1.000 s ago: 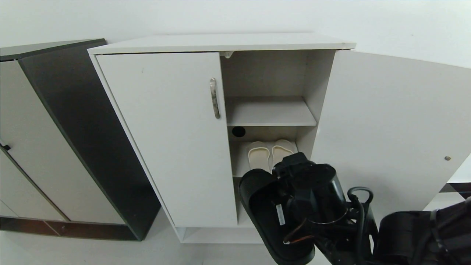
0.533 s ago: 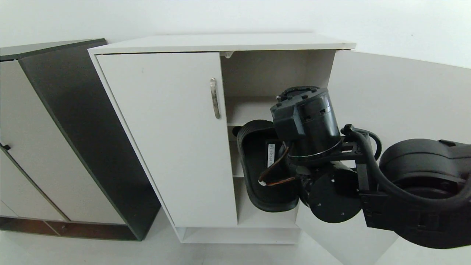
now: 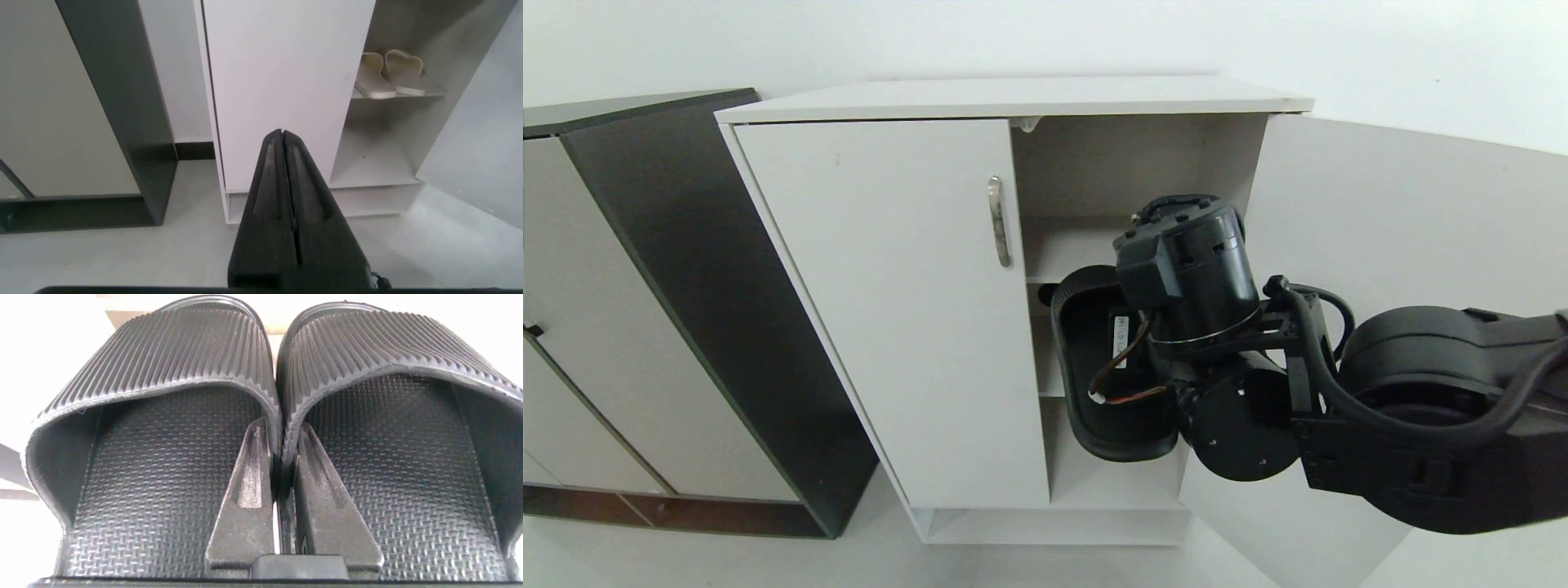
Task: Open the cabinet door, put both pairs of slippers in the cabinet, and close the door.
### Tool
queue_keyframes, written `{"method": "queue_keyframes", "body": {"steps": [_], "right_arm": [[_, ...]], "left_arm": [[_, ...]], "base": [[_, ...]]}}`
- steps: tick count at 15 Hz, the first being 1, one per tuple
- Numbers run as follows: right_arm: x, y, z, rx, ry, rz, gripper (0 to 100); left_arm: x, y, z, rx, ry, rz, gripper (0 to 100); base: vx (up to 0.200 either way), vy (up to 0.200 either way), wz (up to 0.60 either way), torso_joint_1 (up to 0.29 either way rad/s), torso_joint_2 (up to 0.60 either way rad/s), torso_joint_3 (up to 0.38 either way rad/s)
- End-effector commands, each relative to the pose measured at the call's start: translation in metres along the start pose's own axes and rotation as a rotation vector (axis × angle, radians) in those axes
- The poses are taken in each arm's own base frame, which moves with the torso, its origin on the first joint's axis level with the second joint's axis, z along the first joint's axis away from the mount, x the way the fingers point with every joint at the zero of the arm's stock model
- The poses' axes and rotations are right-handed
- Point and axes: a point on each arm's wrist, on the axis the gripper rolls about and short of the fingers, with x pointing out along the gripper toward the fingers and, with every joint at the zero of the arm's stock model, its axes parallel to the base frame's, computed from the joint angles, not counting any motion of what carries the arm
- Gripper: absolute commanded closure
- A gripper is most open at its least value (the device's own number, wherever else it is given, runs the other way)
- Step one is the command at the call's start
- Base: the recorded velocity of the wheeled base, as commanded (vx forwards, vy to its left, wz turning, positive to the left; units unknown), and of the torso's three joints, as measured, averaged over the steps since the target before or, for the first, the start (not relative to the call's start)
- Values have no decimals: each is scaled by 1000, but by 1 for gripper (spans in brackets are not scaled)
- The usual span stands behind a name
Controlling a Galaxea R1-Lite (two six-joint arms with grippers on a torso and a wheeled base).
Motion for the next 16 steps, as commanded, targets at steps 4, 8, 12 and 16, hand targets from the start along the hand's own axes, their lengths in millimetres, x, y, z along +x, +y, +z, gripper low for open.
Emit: {"method": "queue_keyframes", "body": {"steps": [4,8,12,16], "right_arm": [[4,1,-4,-7,8,-7,100],[5,1,-10,-5,10,-7,100],[30,2,-22,-13,2,-41,100],[47,-3,-12,12,-60,-17,100]], "left_arm": [[0,0,0,0,0,0,100],[0,0,0,0,0,0,100],[0,0,0,0,0,0,100],[0,0,0,0,0,0,100]], "base": [[200,0,0,2,2,6],[200,0,0,5,1,1],[150,0,0,1,3,1],[0,0,0,0,0,0]]}}
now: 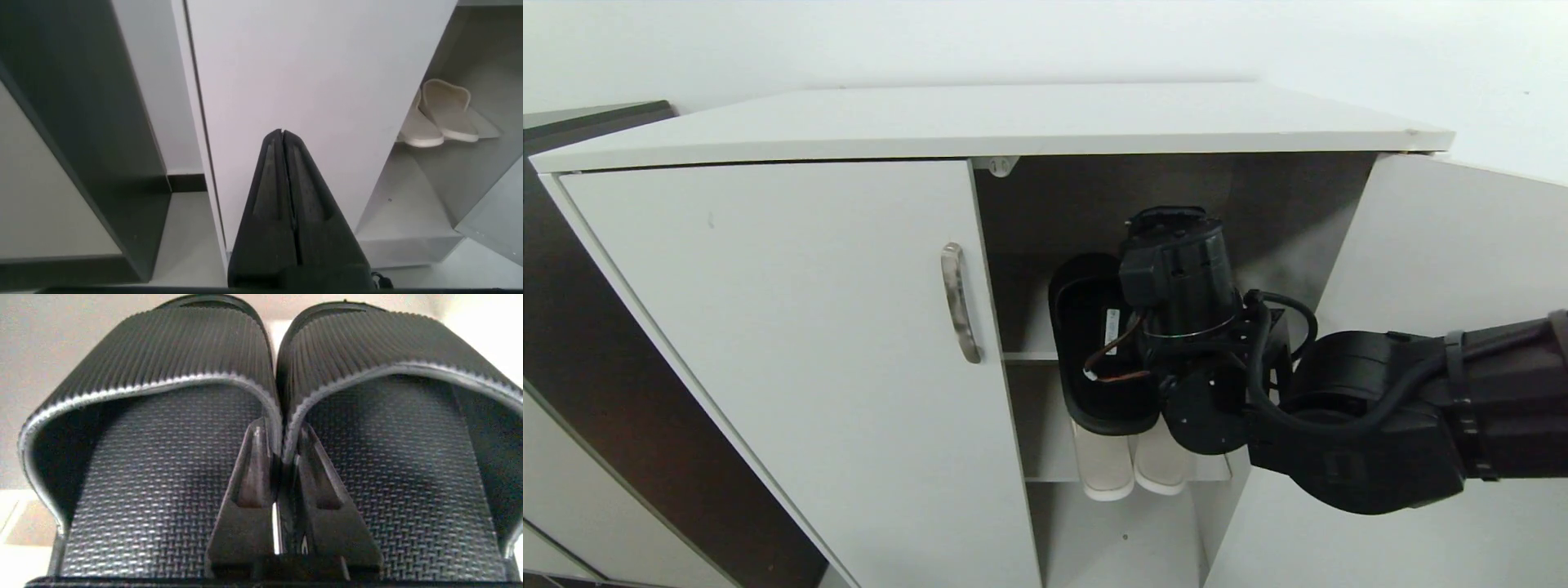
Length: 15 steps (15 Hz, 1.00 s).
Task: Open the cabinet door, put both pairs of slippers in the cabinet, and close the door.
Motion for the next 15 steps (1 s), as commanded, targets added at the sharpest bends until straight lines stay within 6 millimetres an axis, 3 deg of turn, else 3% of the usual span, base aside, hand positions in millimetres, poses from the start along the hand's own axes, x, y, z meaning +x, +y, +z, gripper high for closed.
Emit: {"method": "queue_keyframes", "body": {"steps": [1,11,15], "right_arm": [[11,-5,-3,-15,7,-24,100],[66,-2,13,-41,-43,-67,100],[71,1,14,-31,-53,-68,100]], "left_arm": [[0,0,0,-1,0,-1,100],[0,0,0,-2,0,-1,100],[0,0,0,-2,0,-1,100]], "base": [[0,0,0,0,0,0],[0,0,0,0,0,0],[0,0,0,0,0,0]]}}
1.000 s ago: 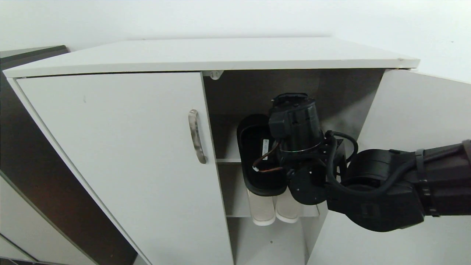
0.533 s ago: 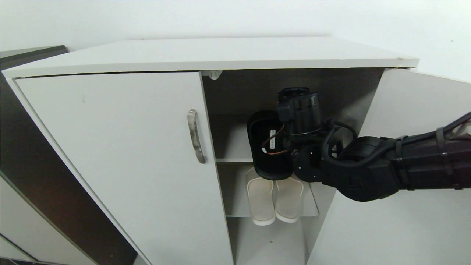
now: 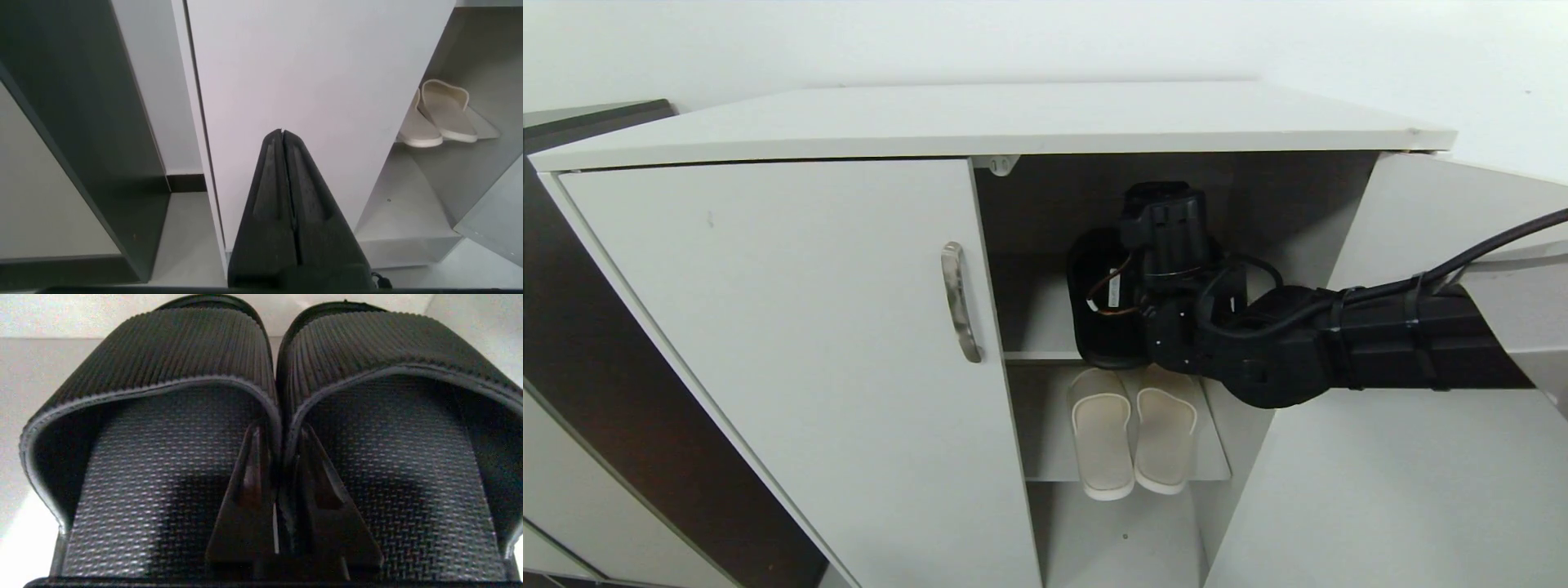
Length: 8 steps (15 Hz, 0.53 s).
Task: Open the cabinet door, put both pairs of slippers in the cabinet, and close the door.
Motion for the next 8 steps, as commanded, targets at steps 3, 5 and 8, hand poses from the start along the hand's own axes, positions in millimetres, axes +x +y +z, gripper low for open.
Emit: {"method": "queue_keyframes", "body": {"steps": [3,5,8], "right_arm": [[5,3,-4,-3,2,-3,100],[7,4,-7,-8,7,-4,100],[8,5,-10,-14,12,-5,100]], "left_arm": [[0,0,0,0,0,0,100],[0,0,0,0,0,0,100],[0,0,0,0,0,0,100]], "base": [[0,0,0,0,0,0],[0,0,0,0,0,0],[0,0,0,0,0,0]]}}
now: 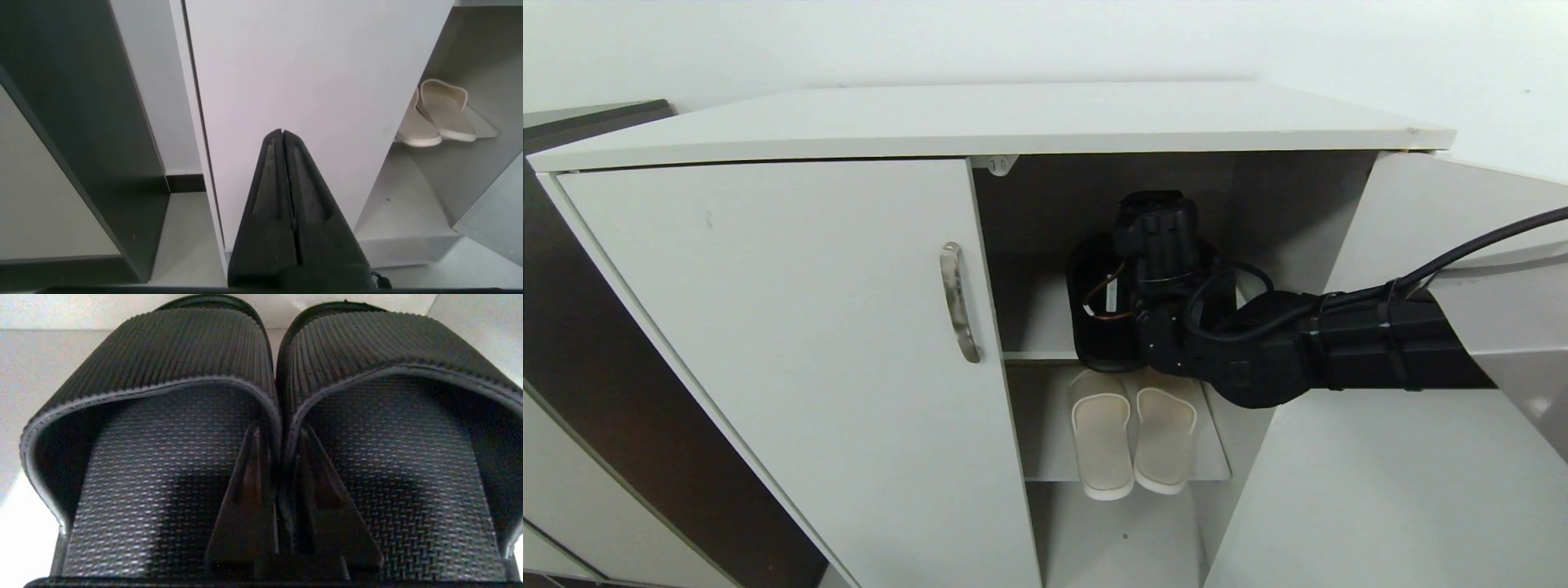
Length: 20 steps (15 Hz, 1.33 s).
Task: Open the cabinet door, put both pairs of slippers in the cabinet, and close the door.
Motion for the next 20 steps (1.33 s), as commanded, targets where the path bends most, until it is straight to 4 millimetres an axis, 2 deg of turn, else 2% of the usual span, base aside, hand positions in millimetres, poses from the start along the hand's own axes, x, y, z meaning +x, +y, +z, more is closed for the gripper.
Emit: {"method": "queue_keyframes", "body": {"steps": [1,7,8,11,14,17,20], "right_arm": [[1,1,-3,-9,8,-2,100],[1,3,0,-13,12,0,100],[1,3,0,-14,13,0,0],[-8,2,4,-13,11,10,0],[-29,-1,10,-20,12,32,0],[-63,-9,21,-19,9,80,0],[-108,-21,13,-41,43,153,0]], "left_arm": [[0,0,0,1,0,0,100],[0,0,0,1,0,0,100],[0,0,0,1,0,0,100],[0,0,0,1,0,0,100],[0,0,0,1,0,0,100],[0,0,0,1,0,0,100],[0,0,0,1,0,0,100]], "base": [[0,0,0,0,0,0],[0,0,0,0,0,0],[0,0,0,0,0,0],[0,0,0,0,0,0],[0,0,0,0,0,0],[0,0,0,0,0,0],[0,0,0,0,0,0]]}}
